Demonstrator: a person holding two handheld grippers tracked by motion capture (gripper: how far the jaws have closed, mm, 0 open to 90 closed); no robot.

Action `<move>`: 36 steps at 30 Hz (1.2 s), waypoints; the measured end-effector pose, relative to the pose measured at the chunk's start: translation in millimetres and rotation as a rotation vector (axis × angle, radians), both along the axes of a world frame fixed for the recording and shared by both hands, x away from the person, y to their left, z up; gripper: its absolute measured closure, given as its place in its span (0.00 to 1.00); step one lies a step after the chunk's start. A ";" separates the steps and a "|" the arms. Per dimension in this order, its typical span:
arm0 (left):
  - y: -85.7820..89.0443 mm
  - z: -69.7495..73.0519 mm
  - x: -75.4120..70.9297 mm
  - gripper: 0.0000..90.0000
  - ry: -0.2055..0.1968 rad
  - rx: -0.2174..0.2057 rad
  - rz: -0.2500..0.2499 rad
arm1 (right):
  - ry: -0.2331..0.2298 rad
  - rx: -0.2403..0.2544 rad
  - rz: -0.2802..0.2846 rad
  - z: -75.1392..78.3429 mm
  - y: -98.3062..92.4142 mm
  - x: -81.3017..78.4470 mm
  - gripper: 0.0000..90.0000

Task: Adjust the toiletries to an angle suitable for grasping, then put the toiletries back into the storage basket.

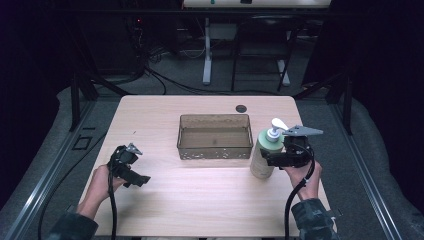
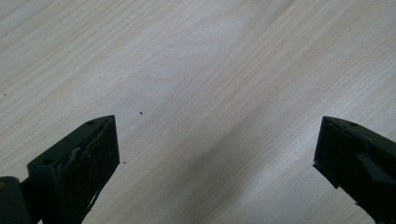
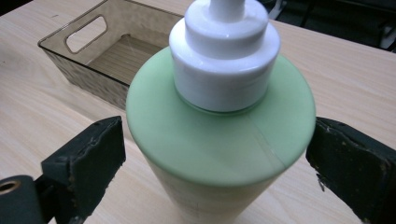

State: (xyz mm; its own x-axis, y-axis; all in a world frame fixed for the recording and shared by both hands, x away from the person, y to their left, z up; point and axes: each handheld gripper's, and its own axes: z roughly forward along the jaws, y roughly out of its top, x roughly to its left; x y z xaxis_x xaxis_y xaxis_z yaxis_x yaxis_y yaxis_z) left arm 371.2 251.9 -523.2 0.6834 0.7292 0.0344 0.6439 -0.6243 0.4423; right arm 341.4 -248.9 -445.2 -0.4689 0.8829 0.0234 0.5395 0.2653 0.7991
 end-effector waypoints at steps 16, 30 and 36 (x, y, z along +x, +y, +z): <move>-1.4 -0.2 0.1 0.00 0.001 0.009 -0.011 | 0.097 -0.057 0.039 14.0 -7.6 3.3 0.05; -3.1 -0.6 -0.7 0.00 0.002 0.012 -0.028 | 0.107 -0.092 0.090 39.0 -5.6 5.9 0.04; -2.8 0.5 -1.7 0.00 -0.008 0.012 -0.028 | 0.121 -0.110 0.103 49.9 -4.2 10.7 0.04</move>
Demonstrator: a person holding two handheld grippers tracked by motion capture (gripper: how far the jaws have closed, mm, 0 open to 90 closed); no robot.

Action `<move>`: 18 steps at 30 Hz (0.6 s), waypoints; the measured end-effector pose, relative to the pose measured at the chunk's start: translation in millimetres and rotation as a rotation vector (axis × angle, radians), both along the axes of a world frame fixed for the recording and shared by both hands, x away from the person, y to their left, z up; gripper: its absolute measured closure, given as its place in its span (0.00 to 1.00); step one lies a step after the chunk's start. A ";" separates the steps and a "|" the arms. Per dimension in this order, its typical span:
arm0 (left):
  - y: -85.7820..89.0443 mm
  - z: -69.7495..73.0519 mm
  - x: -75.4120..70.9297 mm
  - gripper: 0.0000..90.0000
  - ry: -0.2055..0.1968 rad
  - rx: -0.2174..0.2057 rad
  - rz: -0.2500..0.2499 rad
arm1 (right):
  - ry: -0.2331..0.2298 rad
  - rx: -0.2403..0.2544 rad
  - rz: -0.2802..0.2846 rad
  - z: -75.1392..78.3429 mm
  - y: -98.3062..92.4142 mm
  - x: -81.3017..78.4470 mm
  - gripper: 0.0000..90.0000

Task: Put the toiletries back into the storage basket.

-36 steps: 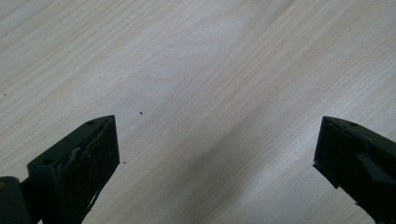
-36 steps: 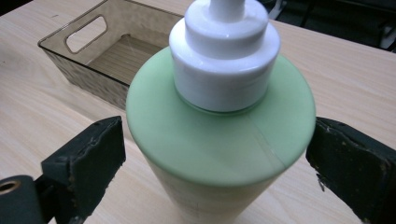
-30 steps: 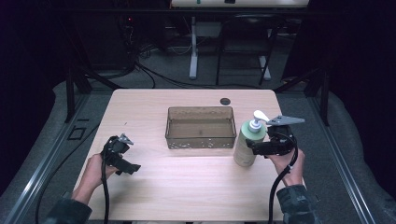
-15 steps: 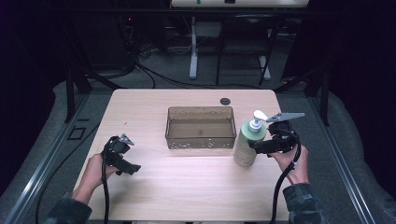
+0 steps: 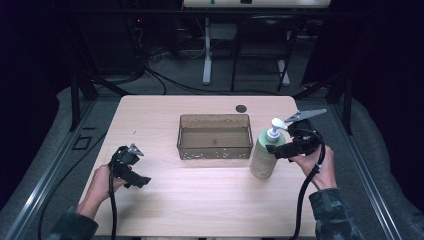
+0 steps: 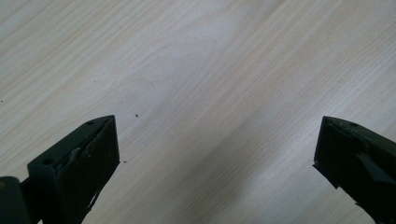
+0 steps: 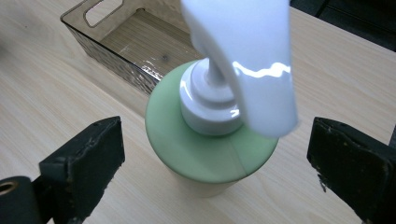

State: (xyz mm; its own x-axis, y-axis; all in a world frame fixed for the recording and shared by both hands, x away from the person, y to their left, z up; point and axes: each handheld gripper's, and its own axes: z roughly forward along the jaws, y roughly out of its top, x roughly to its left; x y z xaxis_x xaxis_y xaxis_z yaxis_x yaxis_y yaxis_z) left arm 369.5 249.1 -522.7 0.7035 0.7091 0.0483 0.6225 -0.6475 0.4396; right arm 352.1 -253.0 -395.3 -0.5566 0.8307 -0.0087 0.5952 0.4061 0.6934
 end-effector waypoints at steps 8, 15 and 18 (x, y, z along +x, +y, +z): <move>-0.8 -0.6 0.0 0.00 0.004 -0.001 -0.002 | 0.029 -0.037 0.030 15.9 7.0 7.7 0.01; -1.2 0.1 -0.5 0.00 -0.001 -0.003 -0.011 | 0.050 -0.079 0.061 32.8 13.7 17.8 0.00; -1.1 0.1 -0.5 0.00 0.000 -0.004 -0.010 | 0.062 -0.082 0.074 36.5 15.4 20.8 0.00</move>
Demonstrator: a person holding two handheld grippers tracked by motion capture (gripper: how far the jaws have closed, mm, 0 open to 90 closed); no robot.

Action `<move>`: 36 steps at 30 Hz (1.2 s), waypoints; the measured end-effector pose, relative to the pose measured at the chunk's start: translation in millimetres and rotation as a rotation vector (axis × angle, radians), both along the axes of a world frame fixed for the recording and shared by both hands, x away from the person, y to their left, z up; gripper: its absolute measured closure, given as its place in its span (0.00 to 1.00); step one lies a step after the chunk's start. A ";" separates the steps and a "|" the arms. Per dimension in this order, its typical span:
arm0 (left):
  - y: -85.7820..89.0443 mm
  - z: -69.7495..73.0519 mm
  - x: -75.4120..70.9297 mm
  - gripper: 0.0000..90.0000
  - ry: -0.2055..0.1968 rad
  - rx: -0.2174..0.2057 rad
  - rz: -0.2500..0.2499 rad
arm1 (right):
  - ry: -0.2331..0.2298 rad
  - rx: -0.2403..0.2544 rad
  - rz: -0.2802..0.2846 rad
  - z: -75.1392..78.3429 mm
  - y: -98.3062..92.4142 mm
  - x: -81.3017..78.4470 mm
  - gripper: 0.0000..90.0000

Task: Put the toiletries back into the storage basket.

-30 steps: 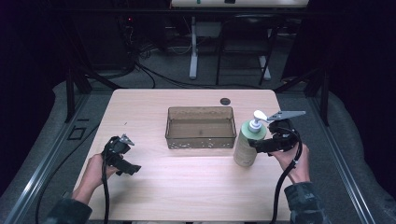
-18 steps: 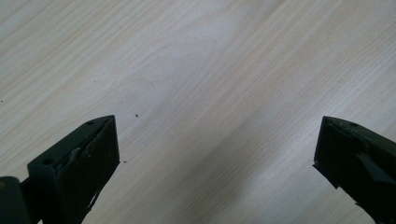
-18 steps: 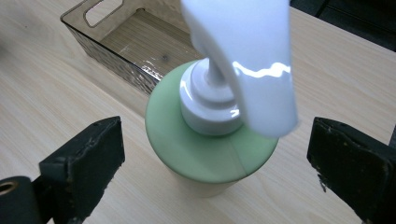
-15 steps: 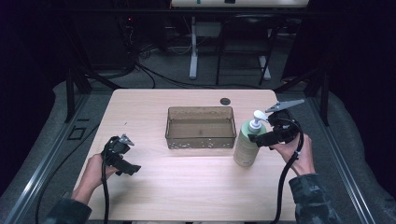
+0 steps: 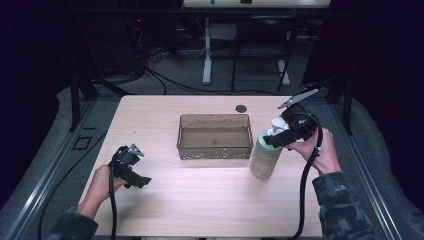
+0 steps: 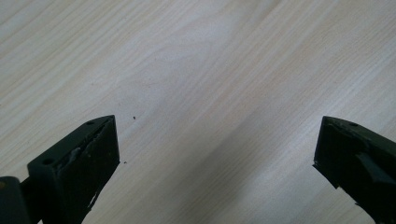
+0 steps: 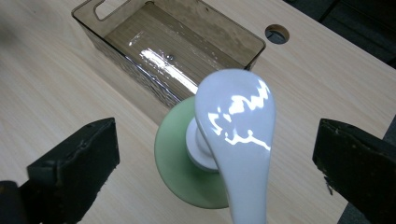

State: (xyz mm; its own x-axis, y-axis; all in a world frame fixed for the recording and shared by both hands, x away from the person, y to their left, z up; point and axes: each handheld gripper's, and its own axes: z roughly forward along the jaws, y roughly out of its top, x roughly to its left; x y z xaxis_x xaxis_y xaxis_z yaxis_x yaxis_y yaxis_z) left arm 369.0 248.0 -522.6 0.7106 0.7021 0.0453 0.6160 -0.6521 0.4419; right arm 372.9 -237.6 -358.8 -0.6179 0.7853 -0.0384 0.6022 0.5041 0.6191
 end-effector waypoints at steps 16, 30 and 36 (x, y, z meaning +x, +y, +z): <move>-1.6 -0.2 -0.7 0.00 -0.001 0.004 -0.013 | 0.044 -0.063 0.016 23.6 9.1 11.7 0.45; -2.7 -1.0 -1.2 0.00 0.001 0.014 -0.018 | 0.107 -0.118 0.038 27.8 11.6 20.8 0.66; -3.0 -1.3 -1.2 0.00 0.006 0.021 -0.025 | 0.131 -0.131 0.036 25.3 13.8 23.2 0.69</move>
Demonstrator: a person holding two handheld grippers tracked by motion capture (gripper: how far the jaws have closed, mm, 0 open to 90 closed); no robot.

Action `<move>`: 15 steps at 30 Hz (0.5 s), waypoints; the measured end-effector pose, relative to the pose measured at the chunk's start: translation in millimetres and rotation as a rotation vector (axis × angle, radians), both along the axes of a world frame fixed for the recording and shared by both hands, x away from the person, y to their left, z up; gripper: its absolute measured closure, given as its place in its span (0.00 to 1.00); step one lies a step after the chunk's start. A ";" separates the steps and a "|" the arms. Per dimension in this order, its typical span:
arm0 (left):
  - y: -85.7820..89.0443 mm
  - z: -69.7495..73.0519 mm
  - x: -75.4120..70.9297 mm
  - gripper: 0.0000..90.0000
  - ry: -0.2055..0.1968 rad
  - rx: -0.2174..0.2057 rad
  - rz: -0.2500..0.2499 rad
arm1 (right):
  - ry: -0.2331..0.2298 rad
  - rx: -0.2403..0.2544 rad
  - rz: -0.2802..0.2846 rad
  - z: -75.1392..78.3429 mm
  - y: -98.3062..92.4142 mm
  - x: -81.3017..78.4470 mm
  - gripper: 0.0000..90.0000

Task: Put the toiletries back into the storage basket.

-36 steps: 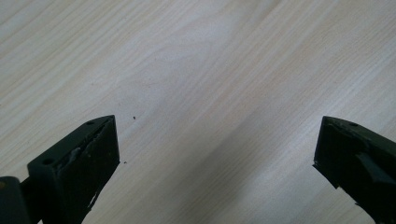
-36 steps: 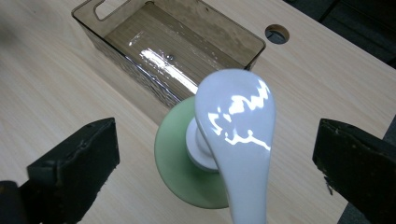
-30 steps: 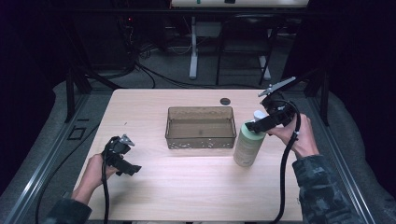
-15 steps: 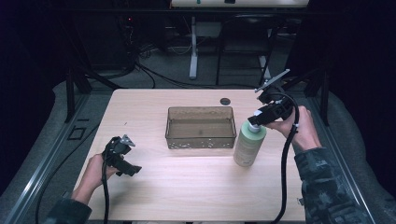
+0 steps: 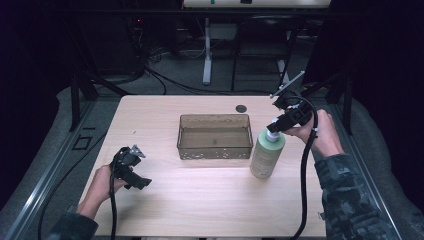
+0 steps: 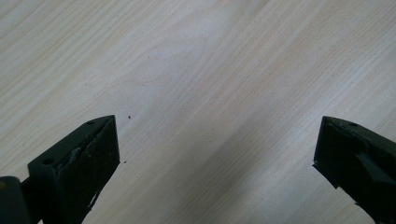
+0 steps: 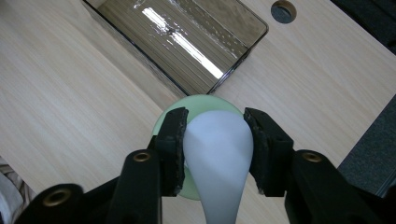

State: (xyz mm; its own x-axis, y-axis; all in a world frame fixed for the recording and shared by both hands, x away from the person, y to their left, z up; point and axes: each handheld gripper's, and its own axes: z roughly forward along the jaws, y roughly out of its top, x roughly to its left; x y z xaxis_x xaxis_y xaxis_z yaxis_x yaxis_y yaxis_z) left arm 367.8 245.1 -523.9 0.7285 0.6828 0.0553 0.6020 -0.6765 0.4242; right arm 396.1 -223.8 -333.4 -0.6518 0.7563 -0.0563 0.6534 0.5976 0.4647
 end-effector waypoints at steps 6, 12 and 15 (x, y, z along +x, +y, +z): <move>0.0 0.0 0.0 0.00 -0.001 0.001 0.000 | 0.018 -0.018 0.004 2.0 2.1 2.5 0.69; 0.2 0.0 0.2 0.00 0.001 0.003 -0.001 | 0.036 -0.028 0.002 3.5 2.7 6.0 0.70; -0.1 -0.3 0.1 0.00 0.004 -0.001 0.002 | 0.046 -0.035 0.004 4.3 2.8 7.7 0.70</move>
